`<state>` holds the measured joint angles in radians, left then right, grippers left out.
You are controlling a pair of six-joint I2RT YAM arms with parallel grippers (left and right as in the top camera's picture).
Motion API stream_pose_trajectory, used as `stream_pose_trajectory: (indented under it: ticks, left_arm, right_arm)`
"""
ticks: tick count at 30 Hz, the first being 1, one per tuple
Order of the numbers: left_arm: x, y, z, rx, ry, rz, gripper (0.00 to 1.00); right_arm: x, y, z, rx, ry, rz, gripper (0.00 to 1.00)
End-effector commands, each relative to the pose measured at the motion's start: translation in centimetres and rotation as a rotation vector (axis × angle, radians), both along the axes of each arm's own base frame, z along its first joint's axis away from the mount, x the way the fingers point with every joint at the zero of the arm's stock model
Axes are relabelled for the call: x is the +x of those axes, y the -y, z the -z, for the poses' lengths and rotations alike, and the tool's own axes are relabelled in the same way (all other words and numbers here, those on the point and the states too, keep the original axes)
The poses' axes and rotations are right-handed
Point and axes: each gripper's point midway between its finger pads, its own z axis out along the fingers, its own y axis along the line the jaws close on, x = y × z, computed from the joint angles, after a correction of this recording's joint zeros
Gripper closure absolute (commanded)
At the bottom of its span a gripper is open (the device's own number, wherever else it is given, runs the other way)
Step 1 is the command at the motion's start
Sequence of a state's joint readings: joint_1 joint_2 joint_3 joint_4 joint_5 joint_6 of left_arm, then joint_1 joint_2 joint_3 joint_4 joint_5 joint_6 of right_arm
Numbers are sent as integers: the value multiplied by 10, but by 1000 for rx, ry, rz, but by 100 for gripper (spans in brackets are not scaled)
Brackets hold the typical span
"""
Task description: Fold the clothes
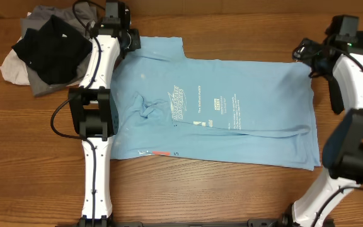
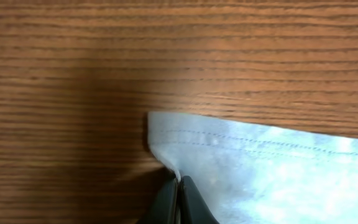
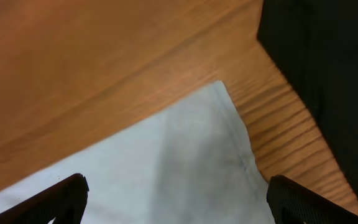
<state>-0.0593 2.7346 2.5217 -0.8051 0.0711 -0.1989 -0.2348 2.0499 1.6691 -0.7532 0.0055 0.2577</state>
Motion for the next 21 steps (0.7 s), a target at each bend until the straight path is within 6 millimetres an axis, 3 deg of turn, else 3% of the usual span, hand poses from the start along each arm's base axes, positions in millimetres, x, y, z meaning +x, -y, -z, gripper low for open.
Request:
stream_pose_trajectory:
  ticks: [1,9,18,21]
  left_arm:
    - [3,11,7,9,7,26,96]
    - [0,13,9,10,-7,29,96]
    - [-2,13,11,10,-17,29,96]
    - [-5,12,12,12,-29,29,96]
  right_arm:
    - [11,7,20,-23,-25,-9,4]
    - [39,31,41,-132,-3,15,3]
    - [49,36,71,-144,-1,23,4]
    - [52,37,72,-146,11,24,6]
